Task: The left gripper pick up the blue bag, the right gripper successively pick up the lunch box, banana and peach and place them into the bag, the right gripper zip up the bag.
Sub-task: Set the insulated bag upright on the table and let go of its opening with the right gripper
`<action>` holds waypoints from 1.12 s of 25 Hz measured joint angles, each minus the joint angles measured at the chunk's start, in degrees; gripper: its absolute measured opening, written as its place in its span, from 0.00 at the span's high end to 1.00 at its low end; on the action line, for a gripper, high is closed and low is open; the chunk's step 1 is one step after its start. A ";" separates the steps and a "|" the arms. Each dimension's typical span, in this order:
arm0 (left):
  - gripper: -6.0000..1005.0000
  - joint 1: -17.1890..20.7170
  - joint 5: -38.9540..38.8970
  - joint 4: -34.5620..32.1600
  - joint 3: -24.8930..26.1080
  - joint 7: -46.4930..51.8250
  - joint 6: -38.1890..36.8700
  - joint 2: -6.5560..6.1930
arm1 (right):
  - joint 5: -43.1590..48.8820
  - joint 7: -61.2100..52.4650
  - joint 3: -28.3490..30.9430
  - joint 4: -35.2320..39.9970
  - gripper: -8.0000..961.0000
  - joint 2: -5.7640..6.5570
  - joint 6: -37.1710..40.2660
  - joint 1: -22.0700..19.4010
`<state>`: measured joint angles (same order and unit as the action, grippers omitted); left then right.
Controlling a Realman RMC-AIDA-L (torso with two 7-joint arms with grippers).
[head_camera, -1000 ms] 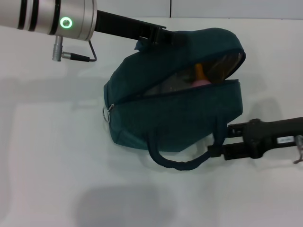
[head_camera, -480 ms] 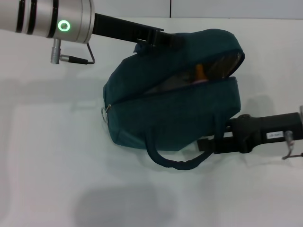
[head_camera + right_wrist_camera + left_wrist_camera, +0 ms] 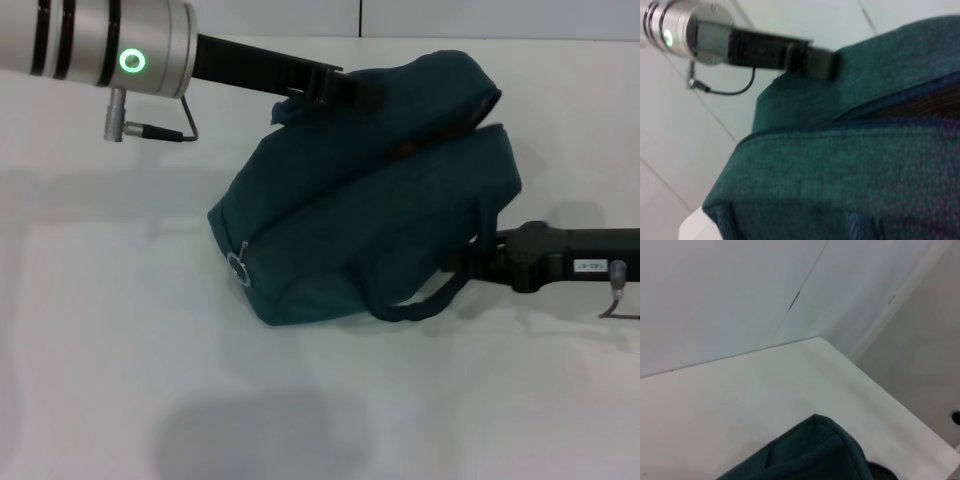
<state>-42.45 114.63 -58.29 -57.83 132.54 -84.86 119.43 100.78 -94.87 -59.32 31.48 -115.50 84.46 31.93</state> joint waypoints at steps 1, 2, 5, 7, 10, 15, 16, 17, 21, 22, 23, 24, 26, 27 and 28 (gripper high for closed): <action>0.93 0.17 0.00 0.00 0.00 0.00 -0.01 0.00 | -0.59 0.21 0.03 0.33 0.60 0.05 -0.21 -0.58; 0.93 0.25 0.03 0.00 0.00 0.00 -0.01 -0.01 | -0.88 0.32 0.27 0.77 0.62 0.07 -0.34 -1.10; 0.93 0.60 0.14 0.02 0.00 -0.01 -0.03 -0.04 | -1.28 0.38 2.38 2.53 0.71 0.09 -0.56 -3.21; 0.93 1.02 0.15 0.02 0.00 0.03 -0.06 -0.04 | -1.31 0.57 4.92 3.15 0.77 0.11 -0.58 -4.37; 0.93 1.82 0.10 0.02 0.00 0.29 -0.47 -0.06 | -1.34 1.54 9.18 3.42 0.88 0.10 -0.59 -5.40; 0.93 3.71 -0.55 0.03 0.17 1.02 -2.67 -0.02 | -1.36 3.25 13.03 4.77 0.93 0.19 -0.19 -6.12; 0.93 4.24 -0.91 0.11 0.16 1.42 -3.33 0.02 | -1.37 3.26 13.10 5.80 0.93 0.22 -0.19 -6.33; 0.93 4.94 -1.74 0.36 0.09 1.87 -4.20 0.09 | -1.37 3.26 13.12 6.88 0.93 0.23 -0.23 -6.50; 0.93 6.83 -5.15 1.96 0.07 2.31 -6.69 0.08 | -1.38 2.86 13.16 10.95 0.93 0.33 0.03 -6.59; 0.93 7.26 -5.55 2.11 0.07 2.40 -6.96 0.07 | -1.38 2.75 13.17 12.07 0.93 0.37 0.45 -6.60; 0.93 7.73 -5.90 2.19 0.07 2.51 -7.20 0.05 | -1.37 2.58 13.17 13.20 0.93 0.44 0.90 -6.60; 0.93 8.23 -6.21 2.20 0.09 2.61 -7.35 0.03 | -1.29 2.08 13.18 14.80 0.93 0.54 1.59 -6.61; 0.93 9.01 -6.63 2.20 0.18 2.71 -7.41 0.06 | -0.82 0.64 12.97 17.91 0.93 0.76 2.69 -6.62; 0.93 9.40 -7.13 2.19 0.18 2.71 -7.43 0.08 | -0.65 0.01 12.81 19.22 0.93 0.91 3.07 -6.61; 0.93 9.87 -8.01 2.20 0.15 2.69 -7.56 0.10 | -0.41 -0.58 12.67 20.61 0.93 1.06 3.52 -6.60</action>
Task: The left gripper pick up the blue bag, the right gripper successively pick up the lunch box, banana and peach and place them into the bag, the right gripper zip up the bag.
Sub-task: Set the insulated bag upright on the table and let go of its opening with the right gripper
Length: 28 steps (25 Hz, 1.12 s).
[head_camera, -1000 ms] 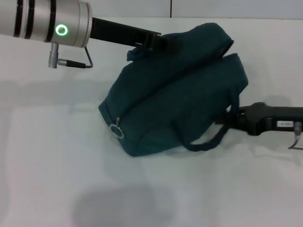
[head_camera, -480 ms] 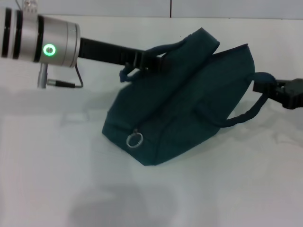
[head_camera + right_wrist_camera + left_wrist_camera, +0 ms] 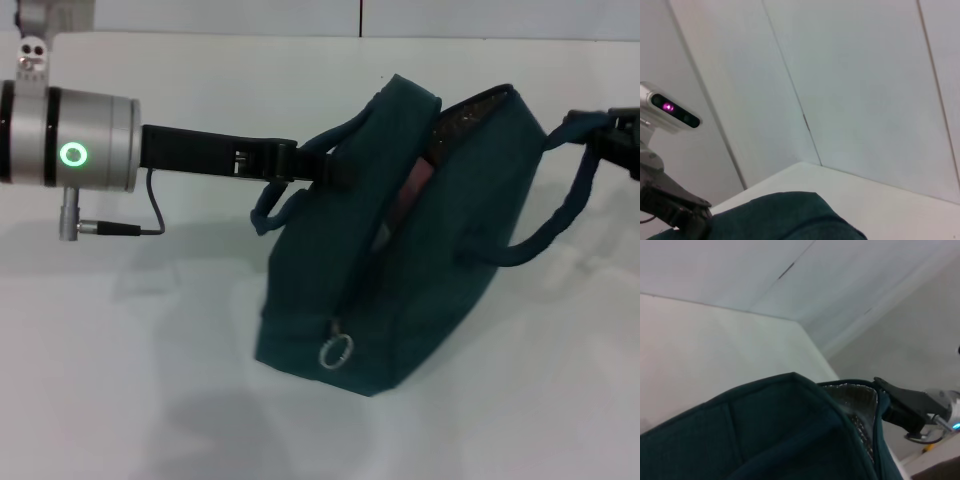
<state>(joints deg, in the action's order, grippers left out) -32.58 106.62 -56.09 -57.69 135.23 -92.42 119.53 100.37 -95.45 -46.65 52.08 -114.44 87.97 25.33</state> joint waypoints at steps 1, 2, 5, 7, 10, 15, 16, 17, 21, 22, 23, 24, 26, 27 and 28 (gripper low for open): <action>0.93 0.44 -1.29 0.18 -0.06 -0.12 -0.18 0.02 | 0.24 -0.46 -0.08 1.44 0.93 0.16 0.40 0.11; 0.93 0.74 -2.21 0.44 -0.12 -0.30 -0.36 0.04 | 0.24 -0.46 -0.08 1.44 0.93 0.16 0.40 0.11; 0.93 1.70 -7.29 3.29 -0.67 -2.36 -1.07 0.14 | 5.45 -3.91 -0.20 5.71 0.93 1.33 0.81 2.40; 0.93 2.09 -11.27 6.25 -1.45 -4.48 -1.28 0.17 | 9.26 -6.20 -0.22 5.65 0.93 2.24 1.10 4.74; 0.93 2.35 -14.89 10.34 -2.20 -7.65 -1.35 0.20 | 12.38 -7.48 -0.22 2.72 0.93 3.35 2.18 8.43; 0.93 2.65 -17.92 15.99 -2.24 -12.50 -1.33 0.32 | 13.78 -7.66 -0.19 0.41 0.93 3.71 3.94 11.60; 0.93 2.65 -18.22 16.92 -2.26 -13.27 -1.28 0.30 | 13.71 -7.77 -0.06 0.48 0.93 3.71 4.80 11.97; 0.93 2.67 -18.30 17.40 -2.26 -13.63 -1.20 0.29 | 13.62 -7.99 0.10 0.88 0.93 3.71 5.72 12.26; 0.93 3.01 -18.26 18.45 -2.26 -15.37 -1.02 0.26 | 13.13 -10.64 0.50 5.59 0.93 3.69 8.17 12.78; 0.93 3.09 -18.16 18.73 -2.26 -15.75 -0.99 0.26 | 12.48 -11.33 0.50 7.40 0.93 3.64 8.59 12.63; 0.93 3.15 -18.13 19.11 -2.25 -16.10 -0.96 0.26 | 11.94 -11.74 0.50 8.40 0.93 3.61 8.82 12.50; 0.93 3.17 -18.12 19.70 -2.25 -16.62 -0.94 0.26 | 10.25 -12.35 0.51 10.41 0.93 3.59 9.12 12.03; 0.93 3.18 -18.19 20.54 -2.26 -17.61 -0.92 0.26 | 6.99 -13.06 0.51 13.05 0.93 3.62 9.36 11.18; 0.93 3.19 -18.25 20.68 -2.26 -17.91 -0.92 0.26 | 5.59 -13.30 0.54 13.92 0.93 3.70 9.34 10.84; 0.93 3.18 -18.30 20.99 -2.26 -18.26 -0.91 0.28 | 4.22 -13.56 0.57 14.66 0.93 3.79 9.30 10.52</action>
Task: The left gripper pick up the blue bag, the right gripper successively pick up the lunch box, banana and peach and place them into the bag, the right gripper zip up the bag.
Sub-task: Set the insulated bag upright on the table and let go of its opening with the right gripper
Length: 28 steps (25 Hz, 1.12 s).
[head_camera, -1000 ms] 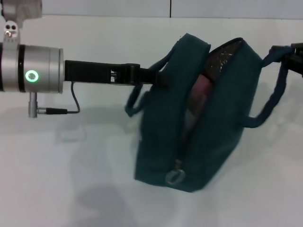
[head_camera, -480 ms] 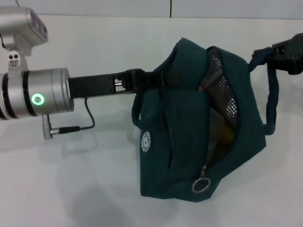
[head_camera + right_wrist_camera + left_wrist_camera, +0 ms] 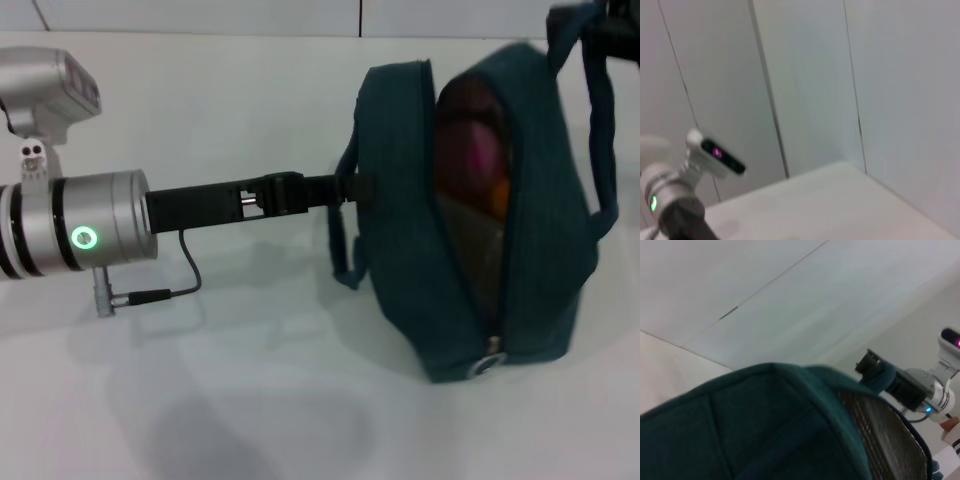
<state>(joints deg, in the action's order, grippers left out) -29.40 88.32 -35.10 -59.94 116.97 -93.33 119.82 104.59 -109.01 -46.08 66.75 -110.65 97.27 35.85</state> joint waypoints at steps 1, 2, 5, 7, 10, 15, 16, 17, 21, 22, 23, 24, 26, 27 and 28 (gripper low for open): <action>0.93 -0.10 -0.07 0.53 0.00 -0.51 0.00 0.05 | -0.60 -0.20 0.01 0.29 0.94 0.05 -0.06 -0.16; 0.93 -0.22 -0.19 1.08 0.00 -0.99 0.00 0.06 | -0.66 -0.32 0.00 0.18 0.94 0.14 -0.18 -0.17; 0.93 -0.54 -0.97 3.10 0.00 -2.71 0.00 0.10 | 1.45 -0.54 -0.37 -2.58 0.94 0.29 -0.64 0.21; 0.93 -0.56 -1.31 3.71 0.00 -3.39 0.00 0.11 | 3.51 -0.55 -0.59 -5.65 0.94 0.27 -0.72 0.82; 0.93 -0.63 -1.39 3.81 0.00 -3.64 -0.02 0.12 | 6.27 -0.55 -0.69 -9.43 0.94 0.14 -0.59 1.20; 0.93 -1.48 -1.08 3.90 0.00 -3.90 0.20 -0.11 | 7.55 -0.56 -0.29 -10.71 0.93 -0.53 -0.04 -0.60; 0.93 -1.89 -0.65 3.91 0.00 -3.91 0.37 -0.12 | 7.20 -0.56 -0.04 -10.56 0.93 -0.61 0.20 -1.09; 0.93 -2.10 -0.37 3.92 0.00 -3.92 0.49 -0.12 | 6.85 -0.57 0.26 -10.33 0.92 -0.65 0.36 -1.48; 0.93 -2.74 0.86 4.12 0.00 -3.93 1.33 -0.19 | 4.50 -0.46 1.83 -9.77 0.90 -0.47 1.06 -3.09; 0.93 -2.91 1.05 4.15 0.00 -3.94 1.52 -0.22 | 3.77 -0.32 2.26 -9.75 0.89 -0.22 1.38 -3.48; 0.93 -3.02 1.08 4.15 0.00 -3.94 1.57 -0.22 | 2.66 -0.14 2.90 -9.73 0.87 0.13 1.82 -4.13; 0.93 -3.14 1.13 4.16 0.00 -3.94 1.60 -0.22 | 2.66 -0.14 2.90 -9.73 0.85 0.13 1.82 -4.13; 0.93 -3.23 1.16 4.16 0.00 -3.94 1.61 -0.21 | 1.96 0.05 3.72 -9.71 0.82 0.32 1.75 -4.64; 0.93 -3.27 1.17 4.16 0.00 -3.94 1.62 -0.21 | 1.79 0.33 4.16 -9.71 0.81 0.32 1.67 -4.81; 0.93 -3.27 1.18 4.16 0.00 -3.94 1.63 -0.21 | 1.77 0.75 4.55 -9.71 0.79 0.31 1.64 -4.96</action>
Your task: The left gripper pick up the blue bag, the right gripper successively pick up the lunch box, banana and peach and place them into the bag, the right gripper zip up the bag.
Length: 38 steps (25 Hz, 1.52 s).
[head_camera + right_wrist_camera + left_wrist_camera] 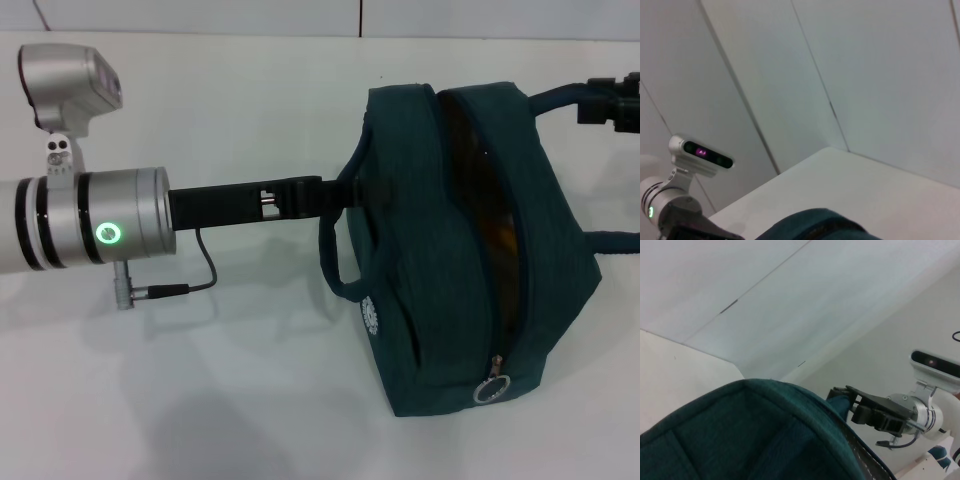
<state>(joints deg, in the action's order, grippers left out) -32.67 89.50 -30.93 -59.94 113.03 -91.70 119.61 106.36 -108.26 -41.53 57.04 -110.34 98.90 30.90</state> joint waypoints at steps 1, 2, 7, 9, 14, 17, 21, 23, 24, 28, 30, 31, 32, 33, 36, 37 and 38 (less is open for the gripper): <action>0.93 -0.01 0.01 0.00 0.00 0.00 0.01 0.01 | -0.01 0.59 0.46 0.00 0.77 -0.07 -0.01 -0.10; 0.93 -0.01 0.01 0.00 0.00 0.00 0.01 0.01 | -0.01 1.11 0.88 0.01 0.76 -0.16 0.04 -0.16; 0.93 -0.04 0.05 0.00 0.00 0.00 0.04 -0.07 | -0.39 2.72 3.26 0.16 0.54 -0.49 0.73 -0.40; 0.93 -0.08 0.06 0.00 0.00 0.00 0.04 -0.12 | -1.11 3.11 3.91 0.30 0.47 -0.55 1.03 -0.84; 0.93 -0.12 0.08 -0.35 0.16 0.00 0.27 -0.27 | -10.58 6.66 4.47 1.97 0.38 -0.54 5.65 -4.53; 0.93 -0.12 0.23 -0.40 0.25 0.00 1.16 -0.34 | -19.62 10.66 4.50 1.91 0.38 -0.17 14.37 -7.12; 0.93 -0.22 1.25 -0.43 0.39 0.00 2.23 -0.43 | -22.19 13.52 2.85 1.50 0.38 -0.33 23.19 -8.65; 0.93 -0.30 1.33 -0.46 0.44 0.00 2.32 -0.44 | -20.02 14.89 -2.58 1.31 0.39 -0.39 24.24 -9.44; 0.93 -0.36 1.34 -0.48 0.44 0.00 2.33 -0.44 | -18.25 15.55 -5.48 0.92 0.39 -0.47 24.07 -9.61; 0.93 -0.83 1.35 -0.52 0.44 0.00 2.45 -0.43 | -6.85 16.62 -10.69 -3.07 0.39 -2.23 22.69 -7.96; 0.93 -0.97 1.35 -0.54 0.45 0.00 2.64 -0.43 | -4.01 16.64 -10.88 -3.86 0.39 -2.74 22.18 -7.42; 0.93 -0.98 1.35 -0.54 0.47 0.00 2.78 -0.43 | 0.50 16.66 -10.91 -5.32 0.39 -3.49 21.00 -6.51; 0.93 -0.98 1.35 -0.54 0.50 0.00 2.89 -0.43 | 8.55 16.68 -11.00 -8.03 0.39 -4.65 18.88 -4.66; 0.93 -0.99 1.36 -0.54 0.50 0.00 2.97 -0.43 | 10.14 16.68 -11.02 -8.76 0.39 -4.79 18.53 -4.21; 0.93 -0.99 1.36 -0.54 0.52 0.01 3.02 -0.43 | 13.77 16.56 -11.03 -11.46 0.40 -4.69 17.58 -2.92; 0.93 -0.93 1.36 -0.54 0.53 0.04 3.02 -0.43 | 13.98 16.45 -10.97 -11.85 0.40 -4.45 17.34 -2.83; 0.93 -0.85 1.36 -0.54 0.52 0.09 3.02 -0.43 | 13.99 16.36 -10.97 -11.88 0.40 -4.25 17.09 -2.90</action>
<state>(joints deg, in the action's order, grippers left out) -33.52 90.86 -31.47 -59.41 113.12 -88.68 119.18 120.36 -91.90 -52.50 45.16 -114.59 115.99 28.00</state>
